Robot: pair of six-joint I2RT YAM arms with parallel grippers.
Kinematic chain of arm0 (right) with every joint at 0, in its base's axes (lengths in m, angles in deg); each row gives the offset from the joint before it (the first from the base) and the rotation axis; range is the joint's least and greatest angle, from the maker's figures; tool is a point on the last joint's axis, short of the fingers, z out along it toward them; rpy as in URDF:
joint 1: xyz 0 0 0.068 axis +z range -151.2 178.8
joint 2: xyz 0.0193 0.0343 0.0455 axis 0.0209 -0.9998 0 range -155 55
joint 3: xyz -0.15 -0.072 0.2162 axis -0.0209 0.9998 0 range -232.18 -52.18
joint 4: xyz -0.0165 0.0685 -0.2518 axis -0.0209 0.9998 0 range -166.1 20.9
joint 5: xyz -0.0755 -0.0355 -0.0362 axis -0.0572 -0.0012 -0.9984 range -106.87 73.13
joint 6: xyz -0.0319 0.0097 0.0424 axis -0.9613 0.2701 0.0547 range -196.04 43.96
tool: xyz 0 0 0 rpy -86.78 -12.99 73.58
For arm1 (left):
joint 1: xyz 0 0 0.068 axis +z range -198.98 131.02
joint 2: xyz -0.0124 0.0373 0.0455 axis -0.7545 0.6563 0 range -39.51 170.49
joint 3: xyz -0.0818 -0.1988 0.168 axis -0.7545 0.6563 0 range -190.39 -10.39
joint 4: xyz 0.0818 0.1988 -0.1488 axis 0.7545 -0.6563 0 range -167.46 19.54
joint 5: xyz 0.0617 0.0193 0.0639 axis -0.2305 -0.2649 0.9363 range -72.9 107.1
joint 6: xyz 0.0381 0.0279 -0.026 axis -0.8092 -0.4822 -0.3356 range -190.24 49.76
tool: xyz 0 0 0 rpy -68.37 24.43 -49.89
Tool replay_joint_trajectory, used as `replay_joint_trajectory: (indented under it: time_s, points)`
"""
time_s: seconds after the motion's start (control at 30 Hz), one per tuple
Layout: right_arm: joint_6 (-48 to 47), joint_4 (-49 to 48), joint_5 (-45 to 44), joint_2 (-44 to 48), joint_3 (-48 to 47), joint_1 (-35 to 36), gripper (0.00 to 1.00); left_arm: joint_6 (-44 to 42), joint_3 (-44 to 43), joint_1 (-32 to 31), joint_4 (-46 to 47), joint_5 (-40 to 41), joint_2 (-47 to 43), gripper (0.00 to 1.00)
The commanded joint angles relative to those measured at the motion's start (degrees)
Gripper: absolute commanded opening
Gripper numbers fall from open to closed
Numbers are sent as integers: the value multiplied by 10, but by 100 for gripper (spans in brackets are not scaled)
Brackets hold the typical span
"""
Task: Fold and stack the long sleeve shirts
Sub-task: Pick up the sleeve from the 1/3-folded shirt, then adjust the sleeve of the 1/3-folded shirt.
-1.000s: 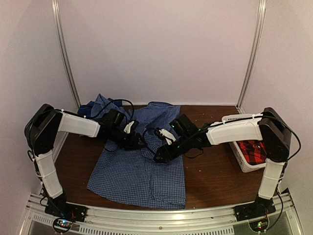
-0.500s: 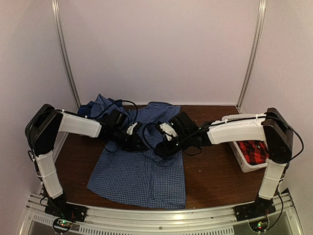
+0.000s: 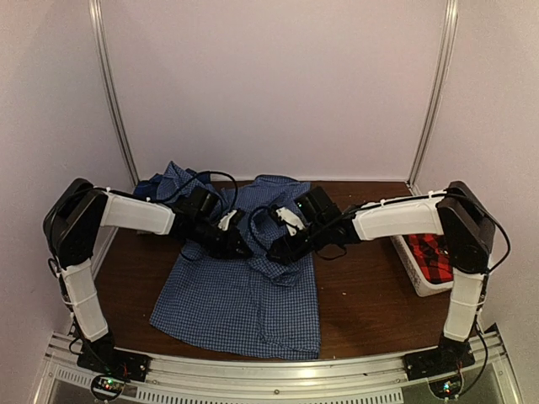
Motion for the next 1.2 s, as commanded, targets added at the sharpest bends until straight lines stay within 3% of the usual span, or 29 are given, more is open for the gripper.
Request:
replay_joint_trajectory:
  time_s: [0.0,0.13,0.3,0.4,0.57,0.77,0.9,1.17]
  points:
    - [-21,-7,57,9,15,10,67,-8,-23,-2,3,-2,6,9]
    - [-17,-15,76,19,37,12,53,-6,-39,-2,-2,0,12,9]
    - [0,-14,80,32,52,12,13,-5,-84,-2,-17,9,22,9]
    - [21,-18,62,54,64,11,0,-4,-119,-2,-31,16,33,9]
    - [77,-30,44,110,76,-1,0,-4,-192,1,-50,19,66,13]
    - [160,-35,9,162,34,-44,0,2,-268,38,-73,39,69,34]
    - [184,-36,21,139,-60,-69,0,23,-250,76,-39,52,27,44]
    - [184,-28,35,2,-293,-83,0,30,-154,96,-11,78,-41,48]
